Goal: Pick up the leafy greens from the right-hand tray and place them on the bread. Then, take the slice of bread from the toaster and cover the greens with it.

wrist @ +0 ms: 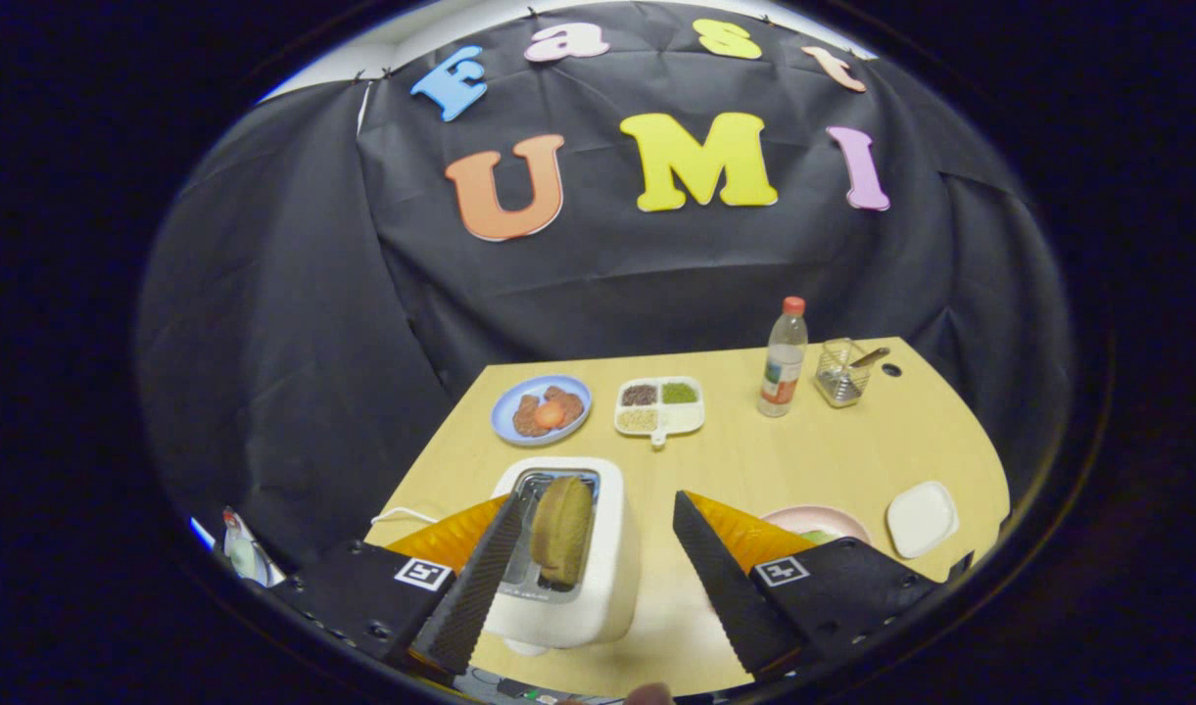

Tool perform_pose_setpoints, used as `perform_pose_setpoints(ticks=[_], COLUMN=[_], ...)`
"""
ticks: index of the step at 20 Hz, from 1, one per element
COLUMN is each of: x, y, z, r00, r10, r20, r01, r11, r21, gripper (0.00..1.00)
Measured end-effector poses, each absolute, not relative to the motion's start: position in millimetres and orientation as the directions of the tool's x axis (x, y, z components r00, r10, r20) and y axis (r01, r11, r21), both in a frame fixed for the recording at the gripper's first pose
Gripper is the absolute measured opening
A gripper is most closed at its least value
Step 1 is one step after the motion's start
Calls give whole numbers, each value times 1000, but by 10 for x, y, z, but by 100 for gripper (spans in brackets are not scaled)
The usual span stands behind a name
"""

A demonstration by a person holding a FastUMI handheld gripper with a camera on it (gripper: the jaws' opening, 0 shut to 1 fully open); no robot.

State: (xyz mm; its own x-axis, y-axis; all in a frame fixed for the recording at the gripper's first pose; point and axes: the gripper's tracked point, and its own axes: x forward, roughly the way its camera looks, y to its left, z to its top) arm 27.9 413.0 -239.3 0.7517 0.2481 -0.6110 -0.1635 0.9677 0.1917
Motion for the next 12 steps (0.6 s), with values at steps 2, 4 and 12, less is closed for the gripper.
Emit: perform_pose_setpoints(ticks=[2,4,12], x=[279,280,451], y=[4248,4343,4350], z=[-2539,-2712,-3035], r00=[737,711,664], r10=[233,209,126], r20=[-634,-671,-737], r01=[-163,-134,-58], r11=[972,978,991], r21=[168,163,117], gripper=[96,96,50])
